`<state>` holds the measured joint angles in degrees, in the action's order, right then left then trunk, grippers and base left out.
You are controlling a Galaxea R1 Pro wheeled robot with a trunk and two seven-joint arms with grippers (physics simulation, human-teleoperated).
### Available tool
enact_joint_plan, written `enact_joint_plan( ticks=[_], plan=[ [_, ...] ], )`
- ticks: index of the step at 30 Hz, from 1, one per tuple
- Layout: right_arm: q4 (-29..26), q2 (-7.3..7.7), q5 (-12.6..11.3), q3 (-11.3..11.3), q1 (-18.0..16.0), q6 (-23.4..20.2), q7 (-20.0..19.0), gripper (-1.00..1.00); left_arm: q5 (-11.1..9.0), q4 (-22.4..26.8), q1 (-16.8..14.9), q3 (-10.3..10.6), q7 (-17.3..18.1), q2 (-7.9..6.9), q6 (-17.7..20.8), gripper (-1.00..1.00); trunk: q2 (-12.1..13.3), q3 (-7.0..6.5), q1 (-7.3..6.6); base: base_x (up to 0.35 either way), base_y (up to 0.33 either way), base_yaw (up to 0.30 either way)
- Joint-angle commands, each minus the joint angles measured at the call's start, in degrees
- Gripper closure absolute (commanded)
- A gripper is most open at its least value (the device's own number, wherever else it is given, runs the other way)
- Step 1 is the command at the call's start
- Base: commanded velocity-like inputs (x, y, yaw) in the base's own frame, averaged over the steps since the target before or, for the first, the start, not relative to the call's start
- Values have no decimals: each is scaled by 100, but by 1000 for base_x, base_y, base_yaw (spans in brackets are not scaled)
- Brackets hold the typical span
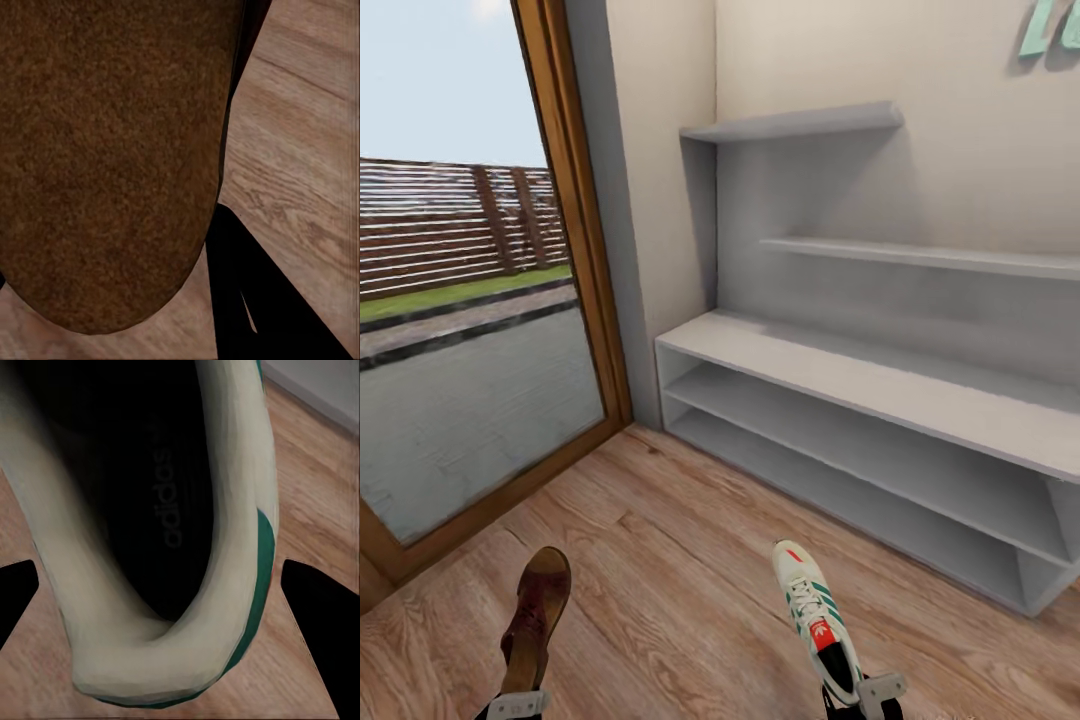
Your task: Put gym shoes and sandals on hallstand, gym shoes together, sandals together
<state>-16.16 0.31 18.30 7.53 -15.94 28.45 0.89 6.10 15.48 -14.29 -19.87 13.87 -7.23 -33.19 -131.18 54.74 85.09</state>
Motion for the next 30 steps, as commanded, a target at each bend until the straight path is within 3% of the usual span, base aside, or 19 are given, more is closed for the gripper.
enact_joint_plan(
  ticks=[1,21,30],
  plan=[
    [8,-2,60,38,-5,22,8,100,75,-1,-3,-52,11,2,-21,100,-2,2,-1,5,5,-300],
    [8,-1,60,38,-5,21,8,100,75,-1,-3,-52,11,2,-21,100,-2,-42,-1,0,4,-300],
    [8,-2,60,38,-5,21,8,100,75,-1,-3,-52,11,2,-21,100,-2,-61,-1,0,199,-300]
  ],
)
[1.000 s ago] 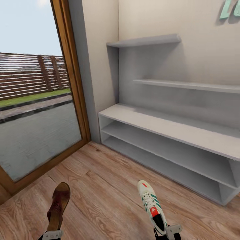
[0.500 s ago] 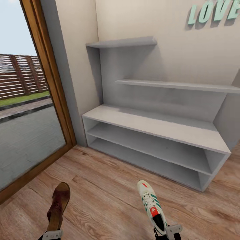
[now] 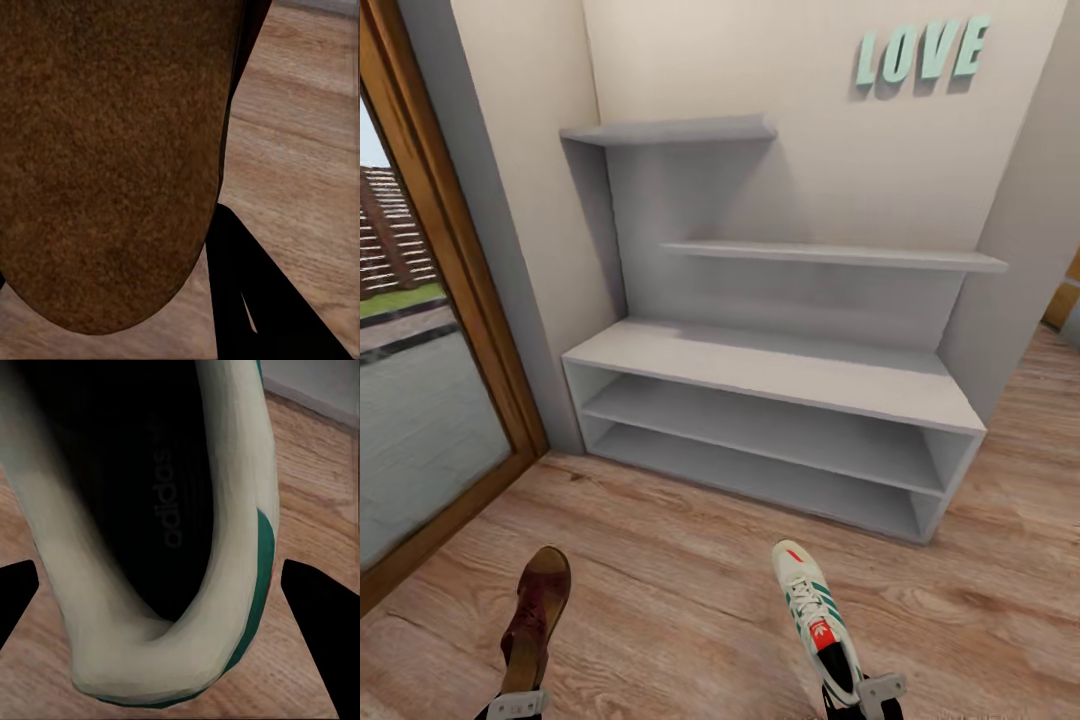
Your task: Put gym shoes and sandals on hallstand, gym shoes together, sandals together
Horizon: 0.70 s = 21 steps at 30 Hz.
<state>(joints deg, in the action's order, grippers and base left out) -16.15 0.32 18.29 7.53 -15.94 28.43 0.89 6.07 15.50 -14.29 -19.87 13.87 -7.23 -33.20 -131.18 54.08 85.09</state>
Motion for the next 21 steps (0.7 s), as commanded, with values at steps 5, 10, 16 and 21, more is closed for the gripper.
enact_joint_plan(
  ticks=[5,10,16,21],
  plan=[
    [7,-4,61,38,-5,24,8,100,79,-3,-3,-52,11,2,-26,100,-2,-6,-1,46,296,-300],
    [7,-4,61,38,-5,24,8,100,79,-3,-3,-52,11,2,-28,100,-2,-15,-1,71,303,-299],
    [7,-6,61,37,-5,25,8,100,79,-3,-3,-52,11,2,-28,100,-2,-17,-1,18,305,-266],
    [4,-6,61,36,-5,28,8,100,78,-3,-3,-55,11,2,-29,100,-2,-18,-1,32,305,-82]
  ],
)
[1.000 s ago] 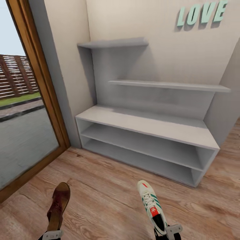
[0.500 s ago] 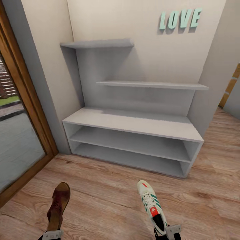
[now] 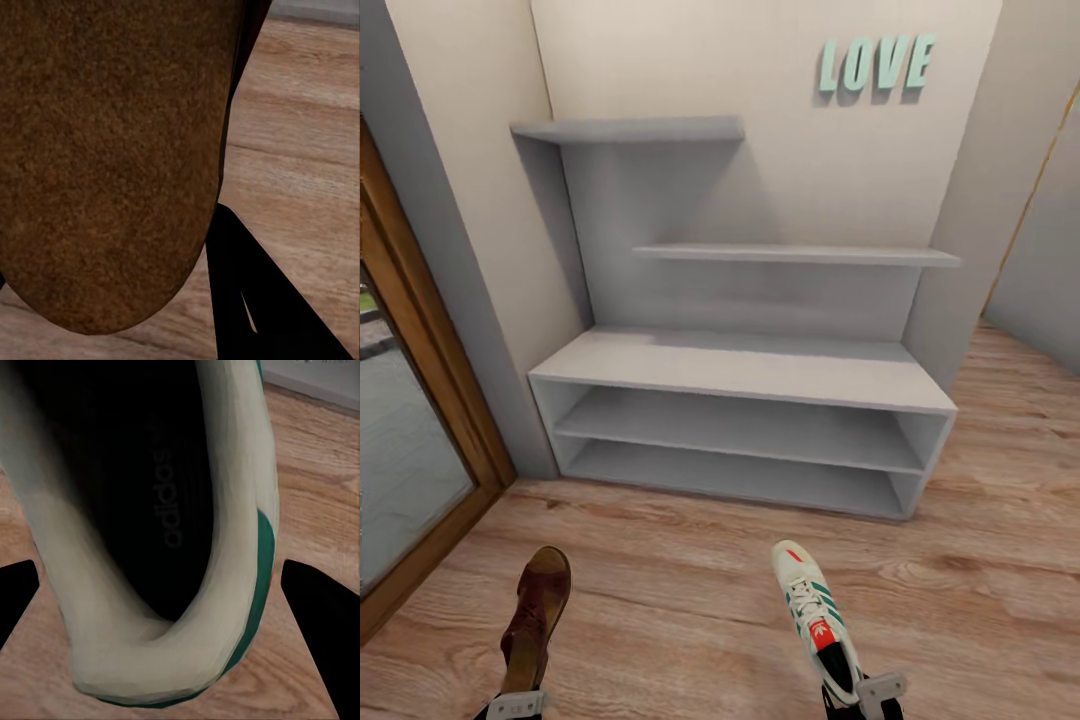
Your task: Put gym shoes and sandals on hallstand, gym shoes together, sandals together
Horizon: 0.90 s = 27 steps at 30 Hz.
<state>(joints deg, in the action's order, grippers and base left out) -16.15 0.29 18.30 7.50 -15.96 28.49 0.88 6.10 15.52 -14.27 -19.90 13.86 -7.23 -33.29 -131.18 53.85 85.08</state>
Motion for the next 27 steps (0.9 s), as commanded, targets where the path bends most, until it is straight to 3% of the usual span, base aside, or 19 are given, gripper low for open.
enact_joint_plan(
  ticks=[1,17,27],
  plan=[
    [2,-2,60,40,-4,23,8,100,76,-5,-5,-53,11,3,-20,100,-2,5,0,118,305,-11],
    [-13,-31,52,35,-4,20,-1,100,76,-5,-5,-52,11,-2,-18,100,-2,5,0,148,291,-1],
    [-15,-21,51,49,-4,17,8,100,98,-3,-5,-69,-1,-1,21,100,-2,-16,0,23,26,-161]
  ],
)
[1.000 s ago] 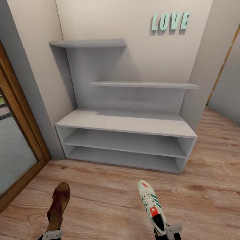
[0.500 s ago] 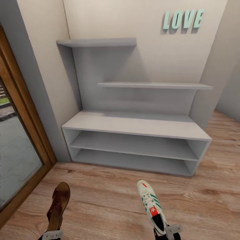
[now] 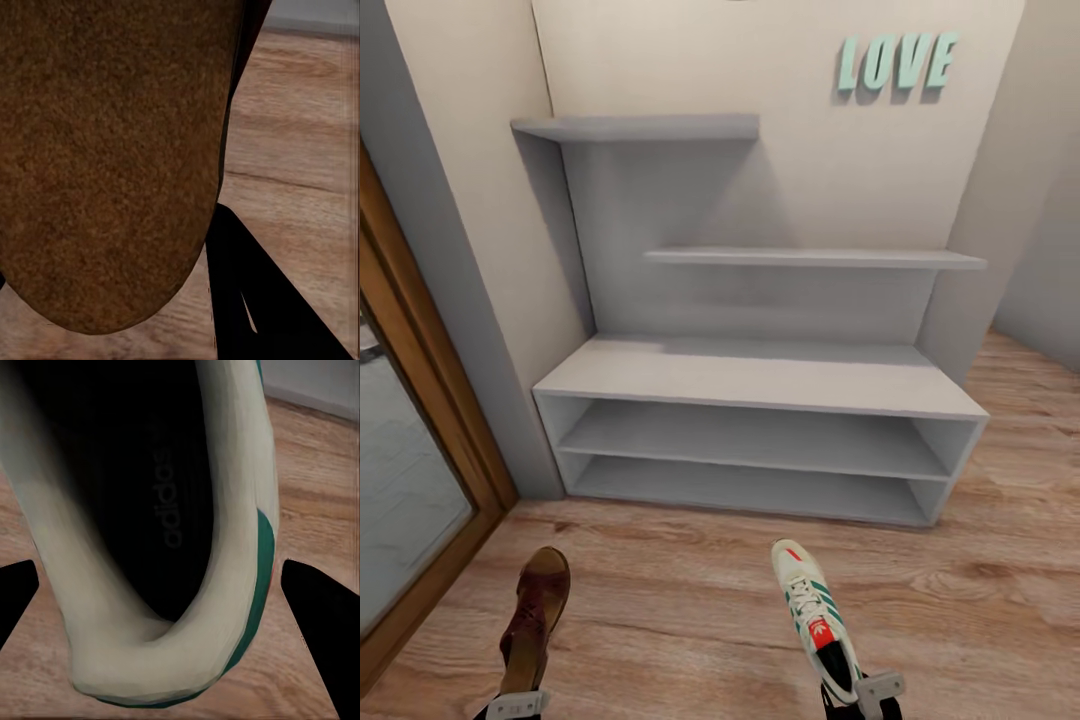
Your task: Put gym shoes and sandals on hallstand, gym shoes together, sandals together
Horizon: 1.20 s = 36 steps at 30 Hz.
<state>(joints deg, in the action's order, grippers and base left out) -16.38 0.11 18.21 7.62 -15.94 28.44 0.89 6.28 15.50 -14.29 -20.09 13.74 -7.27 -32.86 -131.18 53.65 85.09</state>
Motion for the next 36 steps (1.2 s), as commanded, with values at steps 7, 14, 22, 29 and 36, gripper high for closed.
enact_joint_plan(
  ticks=[7,14,22,29,36],
  plan=[
    [12,2,60,43,-5,21,11,100,73,5,-11,-47,-437,5,20,100,-2,-17,-1,1,1,-246],
    [12,20,53,53,-5,21,15,100,66,10,-51,-21,-775,15,81,100,-2,-40,-1,0,0,-250],
    [12,32,51,56,-5,21,17,100,67,74,-372,-9,-917,218,1269,100,-2,-65,-1,0,0,-250],
    [12,35,51,61,-5,21,17,100,126,93,-1284,31,-1761,637,2284,100,-2,-73,-1,0,0,-159],
    [12,40,51,64,-5,21,17,100,132,93,-2609,35,-2424,873,3798,100,-2,-73,-1,0,0,-7]
  ],
)
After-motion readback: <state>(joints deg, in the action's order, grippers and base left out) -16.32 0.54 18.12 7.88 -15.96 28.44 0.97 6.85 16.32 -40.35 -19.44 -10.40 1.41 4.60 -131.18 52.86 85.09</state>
